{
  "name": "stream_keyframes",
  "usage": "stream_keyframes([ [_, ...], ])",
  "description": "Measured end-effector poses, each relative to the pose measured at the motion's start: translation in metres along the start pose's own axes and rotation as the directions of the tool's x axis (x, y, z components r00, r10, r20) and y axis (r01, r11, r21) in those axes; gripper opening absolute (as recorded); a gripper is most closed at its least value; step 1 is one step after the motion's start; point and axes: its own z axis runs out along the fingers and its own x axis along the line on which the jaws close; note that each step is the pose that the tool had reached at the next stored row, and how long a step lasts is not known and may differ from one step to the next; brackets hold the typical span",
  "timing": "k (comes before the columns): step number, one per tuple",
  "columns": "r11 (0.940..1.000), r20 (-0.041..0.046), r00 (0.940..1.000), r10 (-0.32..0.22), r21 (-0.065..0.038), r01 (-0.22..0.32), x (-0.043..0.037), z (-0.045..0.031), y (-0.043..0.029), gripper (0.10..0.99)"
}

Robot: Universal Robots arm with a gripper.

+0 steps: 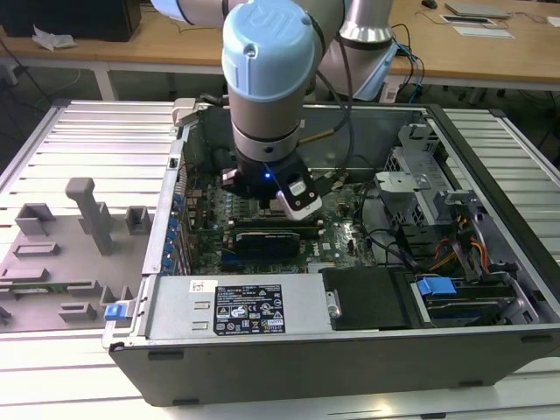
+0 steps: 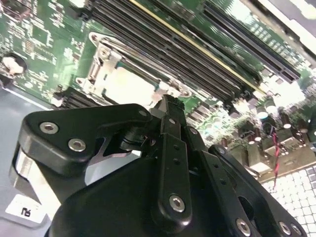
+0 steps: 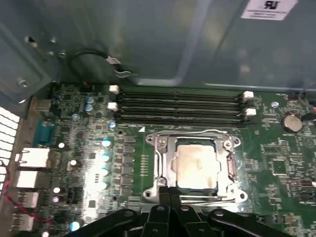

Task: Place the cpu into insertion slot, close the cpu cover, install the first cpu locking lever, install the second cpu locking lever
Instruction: 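Install the second cpu locking lever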

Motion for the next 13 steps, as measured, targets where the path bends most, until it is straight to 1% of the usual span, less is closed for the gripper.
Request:
stream_keyframes([
  [2, 1.0000, -0.0017, 1.0000, 0.002, 0.000, -0.002, -0.0053, 0.0001, -0.0004, 0.106],
  [5, 1.0000, -0.0055, 1.0000, 0.008, 0.001, -0.008, -0.0163, 0.0004, -0.0010, 0.106],
  [7, 0.9999, -0.0058, 0.9999, 0.014, 0.009, -0.014, -0.0201, 0.0006, -0.0011, 0.106],
  [8, 0.9996, -0.0052, 0.9998, 0.020, 0.022, -0.020, -0.0220, 0.0007, -0.0012, 0.106],
  [10, 0.9979, -0.0028, 0.9994, 0.034, 0.055, -0.033, -0.0250, 0.0008, -0.0012, 0.106],
  [11, 0.9968, -0.0030, 0.9994, 0.034, 0.073, -0.033, -0.0258, 0.0016, 0.0009, 0.106],
  [12, 0.9962, -0.0032, 0.9994, 0.034, 0.081, -0.033, -0.0260, 0.0022, 0.0027, 0.106],
  [13, 0.9949, -0.0032, 0.9994, 0.033, 0.095, -0.033, -0.0263, 0.0040, 0.0079, 0.106],
])
